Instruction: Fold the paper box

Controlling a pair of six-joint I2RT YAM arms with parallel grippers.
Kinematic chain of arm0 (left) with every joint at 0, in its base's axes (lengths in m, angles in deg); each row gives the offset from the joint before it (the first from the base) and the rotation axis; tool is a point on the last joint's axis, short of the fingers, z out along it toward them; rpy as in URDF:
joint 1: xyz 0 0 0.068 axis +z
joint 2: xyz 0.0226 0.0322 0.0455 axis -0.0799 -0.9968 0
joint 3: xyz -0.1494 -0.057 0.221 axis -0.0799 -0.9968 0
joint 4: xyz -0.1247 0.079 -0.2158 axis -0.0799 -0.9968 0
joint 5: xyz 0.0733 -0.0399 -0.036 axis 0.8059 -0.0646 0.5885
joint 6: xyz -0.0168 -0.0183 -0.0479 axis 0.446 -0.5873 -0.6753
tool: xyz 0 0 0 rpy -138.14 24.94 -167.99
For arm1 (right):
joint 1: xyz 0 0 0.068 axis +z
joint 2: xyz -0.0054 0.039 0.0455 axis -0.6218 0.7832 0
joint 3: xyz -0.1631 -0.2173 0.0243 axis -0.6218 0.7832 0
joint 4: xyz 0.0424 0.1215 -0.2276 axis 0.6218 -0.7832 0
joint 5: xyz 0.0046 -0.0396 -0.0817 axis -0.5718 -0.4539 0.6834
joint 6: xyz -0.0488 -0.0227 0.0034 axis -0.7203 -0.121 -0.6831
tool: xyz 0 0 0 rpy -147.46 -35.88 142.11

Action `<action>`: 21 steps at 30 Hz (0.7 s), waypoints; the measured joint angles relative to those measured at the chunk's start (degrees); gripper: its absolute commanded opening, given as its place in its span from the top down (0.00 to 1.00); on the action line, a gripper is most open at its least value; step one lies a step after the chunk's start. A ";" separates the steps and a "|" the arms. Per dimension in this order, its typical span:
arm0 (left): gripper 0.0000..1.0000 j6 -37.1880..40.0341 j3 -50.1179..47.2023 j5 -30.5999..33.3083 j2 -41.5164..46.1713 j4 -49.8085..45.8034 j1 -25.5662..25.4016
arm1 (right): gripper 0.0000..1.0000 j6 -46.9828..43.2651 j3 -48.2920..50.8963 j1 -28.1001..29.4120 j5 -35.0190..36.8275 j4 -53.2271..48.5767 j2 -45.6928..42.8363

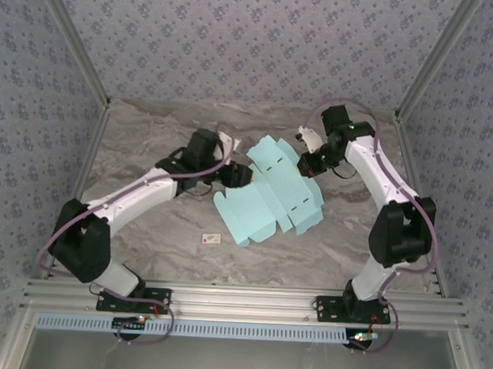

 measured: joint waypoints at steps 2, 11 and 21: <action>0.52 0.00 -0.02 0.02 -3.34 4.28 -2.64 | 1.00 -0.02 -0.76 -0.33 0.11 -0.50 2.23; 0.54 0.13 1.20 0.52 -19.23 14.32 -6.80 | 1.00 -0.28 -3.17 -2.32 -0.50 -2.05 7.58; 0.56 0.13 7.13 0.15 -25.57 15.06 -6.80 | 1.00 -0.42 -3.41 -3.17 -0.83 -2.19 10.08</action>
